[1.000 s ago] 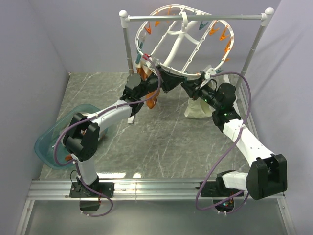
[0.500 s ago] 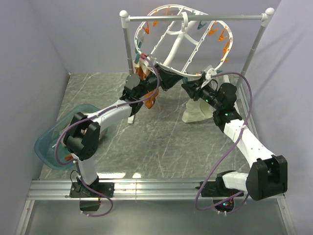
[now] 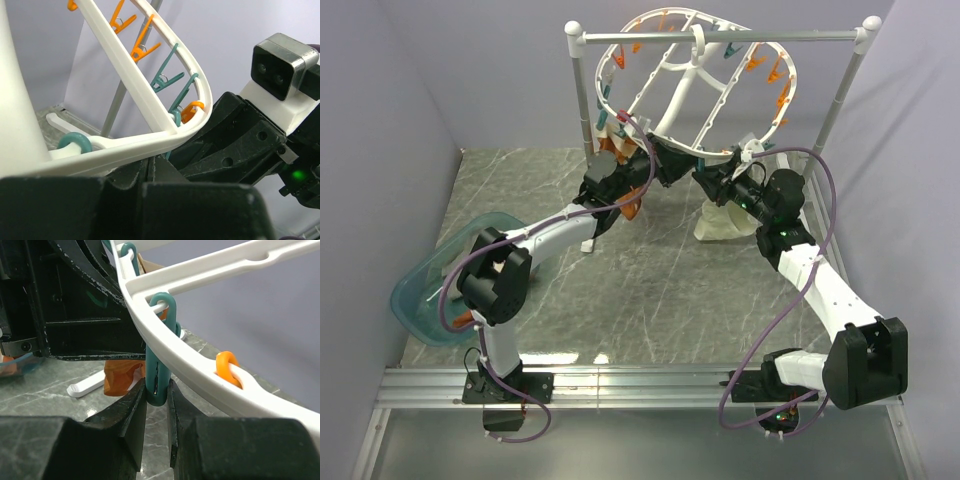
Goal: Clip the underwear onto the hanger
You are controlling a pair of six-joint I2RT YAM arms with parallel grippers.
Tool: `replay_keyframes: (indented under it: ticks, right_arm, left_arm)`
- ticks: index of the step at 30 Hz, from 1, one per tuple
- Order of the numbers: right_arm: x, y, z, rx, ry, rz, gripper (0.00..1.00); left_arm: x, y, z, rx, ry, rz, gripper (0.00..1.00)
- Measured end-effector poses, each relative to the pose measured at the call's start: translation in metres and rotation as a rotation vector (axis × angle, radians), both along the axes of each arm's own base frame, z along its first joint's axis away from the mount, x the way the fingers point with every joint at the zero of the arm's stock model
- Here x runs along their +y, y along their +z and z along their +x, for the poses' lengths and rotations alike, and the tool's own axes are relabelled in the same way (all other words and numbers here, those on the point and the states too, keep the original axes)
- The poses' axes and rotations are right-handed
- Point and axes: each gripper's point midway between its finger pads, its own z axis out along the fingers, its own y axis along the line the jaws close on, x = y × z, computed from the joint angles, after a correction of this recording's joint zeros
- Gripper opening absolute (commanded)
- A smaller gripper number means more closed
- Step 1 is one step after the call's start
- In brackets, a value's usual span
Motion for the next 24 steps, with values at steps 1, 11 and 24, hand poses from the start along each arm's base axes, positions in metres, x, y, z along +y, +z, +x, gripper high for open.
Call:
replay_keyframes:
  ticks: [1, 11, 24]
  right_arm:
    - [0.0, 0.0, 0.0, 0.001, -0.001, 0.001, 0.26]
    - [0.006, -0.001, -0.001, 0.006, 0.001, 0.003, 0.35]
    - [0.006, 0.005, 0.004, 0.006, -0.024, 0.03, 0.45]
  left_arm:
    - [0.0, 0.0, 0.0, 0.005, -0.001, -0.001, 0.0]
    - [0.002, -0.005, 0.008, 0.06, 0.03, -0.006, 0.0]
    - [0.003, -0.013, 0.013, 0.099, 0.061, 0.012, 0.0]
